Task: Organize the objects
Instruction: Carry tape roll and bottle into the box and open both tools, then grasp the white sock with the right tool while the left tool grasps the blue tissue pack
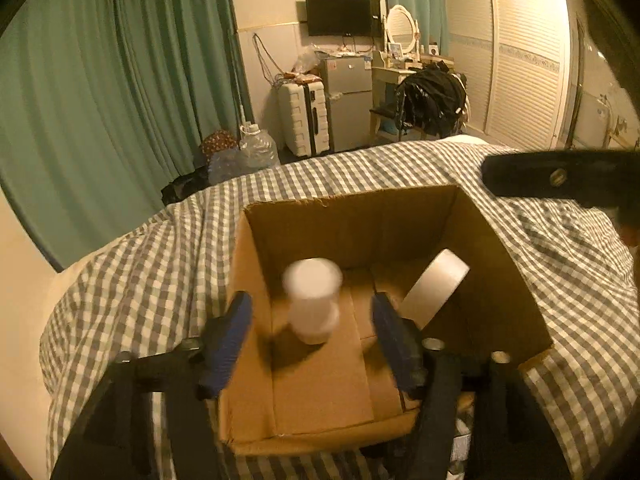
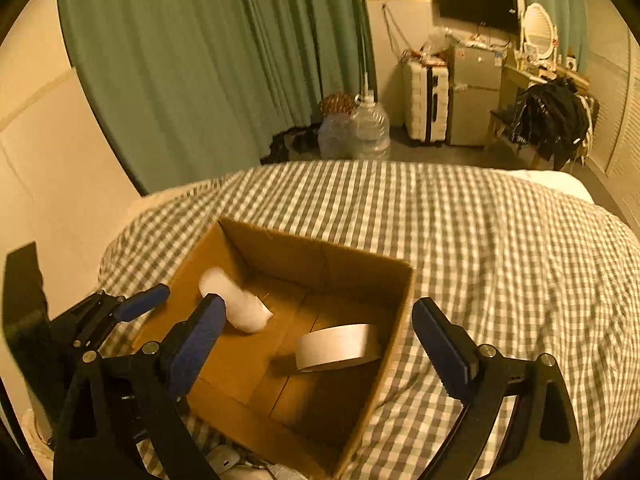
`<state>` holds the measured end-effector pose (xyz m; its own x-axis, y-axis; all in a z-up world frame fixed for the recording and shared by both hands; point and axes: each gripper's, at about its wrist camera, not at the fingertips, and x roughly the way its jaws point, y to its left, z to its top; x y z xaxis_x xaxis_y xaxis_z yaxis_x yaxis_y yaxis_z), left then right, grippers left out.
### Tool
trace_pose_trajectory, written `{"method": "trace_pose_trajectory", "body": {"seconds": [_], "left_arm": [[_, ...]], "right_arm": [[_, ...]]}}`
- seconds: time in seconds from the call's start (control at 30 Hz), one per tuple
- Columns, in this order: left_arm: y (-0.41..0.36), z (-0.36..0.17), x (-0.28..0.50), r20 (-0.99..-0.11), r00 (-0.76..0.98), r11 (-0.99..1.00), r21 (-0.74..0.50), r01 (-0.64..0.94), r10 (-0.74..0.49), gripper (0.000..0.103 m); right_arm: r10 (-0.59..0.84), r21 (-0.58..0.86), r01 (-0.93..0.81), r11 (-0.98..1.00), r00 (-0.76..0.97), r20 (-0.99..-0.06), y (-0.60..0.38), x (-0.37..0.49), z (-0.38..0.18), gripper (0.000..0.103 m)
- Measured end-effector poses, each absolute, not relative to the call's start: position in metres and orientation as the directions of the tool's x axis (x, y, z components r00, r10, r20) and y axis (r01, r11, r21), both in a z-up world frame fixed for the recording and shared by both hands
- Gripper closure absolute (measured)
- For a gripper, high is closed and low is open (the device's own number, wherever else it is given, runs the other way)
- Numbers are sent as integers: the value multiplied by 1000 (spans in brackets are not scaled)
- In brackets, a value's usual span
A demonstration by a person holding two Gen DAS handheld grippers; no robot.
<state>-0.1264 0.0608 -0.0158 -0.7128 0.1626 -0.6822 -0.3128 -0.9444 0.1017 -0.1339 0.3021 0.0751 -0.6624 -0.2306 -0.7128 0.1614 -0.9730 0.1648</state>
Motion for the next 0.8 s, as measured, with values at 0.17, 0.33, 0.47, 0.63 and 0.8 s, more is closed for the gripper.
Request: {"method": "trace_pose_trajectory", "body": {"seconds": [0.17, 0.33, 0.47, 0.63, 0.8], "left_arm": [[46, 6, -98, -635, -759, -956, 104, -274, 148, 12], [23, 21, -64, -600, -790, -969, 101, -226, 122, 7], [8, 27, -40, -588, -804, -978, 100, -182, 89, 5], [-6, 21, -10, -600, -797, -986, 79, -146, 69, 4], [-14, -4, 17, -638, -769, -991, 76, -114, 39, 4]], "right_arm": [[-195, 113, 161, -981, -723, -662, 301, -99, 106, 8], [-165, 52, 170, -984, -765, -623, 292, -57, 123, 8], [-174, 34, 194, -980, -769, -615, 282, -28, 126, 8], [-202, 29, 237, -971, -753, -626, 269, 1, 117, 8], [-211, 14, 268, -963, -724, -657, 254, 29, 94, 8]]}}
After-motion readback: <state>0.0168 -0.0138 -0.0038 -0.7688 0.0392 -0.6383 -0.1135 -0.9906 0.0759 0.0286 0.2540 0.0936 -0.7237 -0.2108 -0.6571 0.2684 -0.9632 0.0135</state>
